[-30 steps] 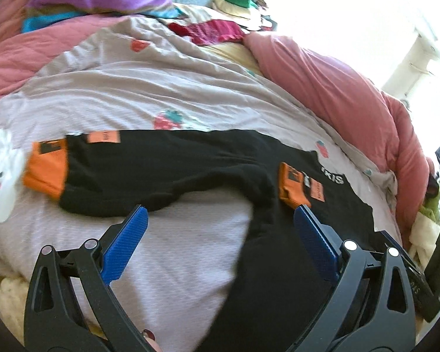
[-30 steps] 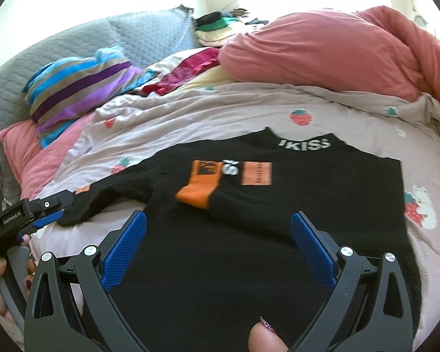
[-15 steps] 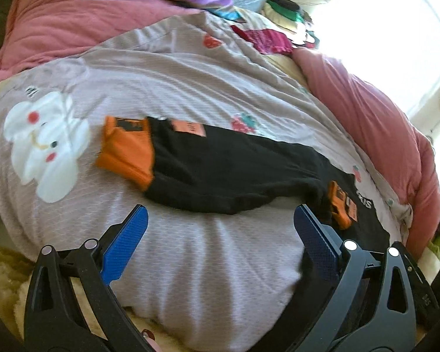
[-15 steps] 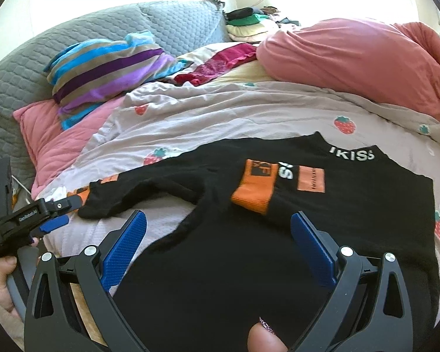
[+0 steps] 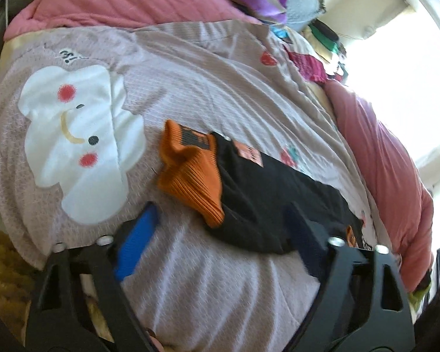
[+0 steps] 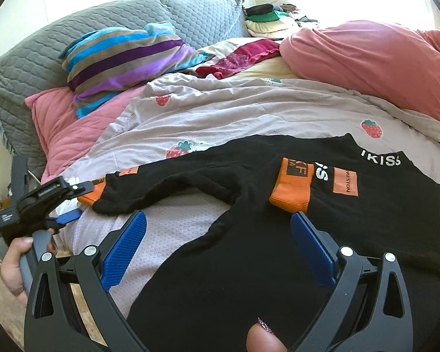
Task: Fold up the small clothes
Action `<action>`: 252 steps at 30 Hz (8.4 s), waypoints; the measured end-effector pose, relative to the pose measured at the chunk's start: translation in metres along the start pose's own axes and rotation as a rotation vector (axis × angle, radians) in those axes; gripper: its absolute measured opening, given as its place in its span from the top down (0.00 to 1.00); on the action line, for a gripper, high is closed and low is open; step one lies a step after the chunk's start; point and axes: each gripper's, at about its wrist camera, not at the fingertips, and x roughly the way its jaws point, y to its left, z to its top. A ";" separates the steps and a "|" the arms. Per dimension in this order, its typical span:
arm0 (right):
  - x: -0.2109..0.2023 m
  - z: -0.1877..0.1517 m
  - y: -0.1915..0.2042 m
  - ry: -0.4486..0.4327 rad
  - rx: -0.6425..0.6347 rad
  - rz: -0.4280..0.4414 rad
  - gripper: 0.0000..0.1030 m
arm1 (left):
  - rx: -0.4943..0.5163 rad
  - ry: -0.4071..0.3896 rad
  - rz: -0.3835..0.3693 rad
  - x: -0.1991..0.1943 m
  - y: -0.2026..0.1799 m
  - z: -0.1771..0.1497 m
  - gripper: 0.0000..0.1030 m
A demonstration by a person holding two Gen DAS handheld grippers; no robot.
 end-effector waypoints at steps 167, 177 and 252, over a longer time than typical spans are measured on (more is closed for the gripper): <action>0.022 -0.032 -0.210 0.158 0.168 -0.350 0.55 | 0.902 0.274 -0.114 0.140 -0.280 -0.140 0.29; 0.003 -0.035 -0.198 0.111 0.182 -0.315 0.49 | 0.912 0.265 -0.110 0.133 -0.280 -0.142 0.29; -0.098 -0.035 -0.154 -0.085 0.188 -0.367 0.06 | 0.901 0.042 -0.118 0.009 -0.250 -0.133 0.09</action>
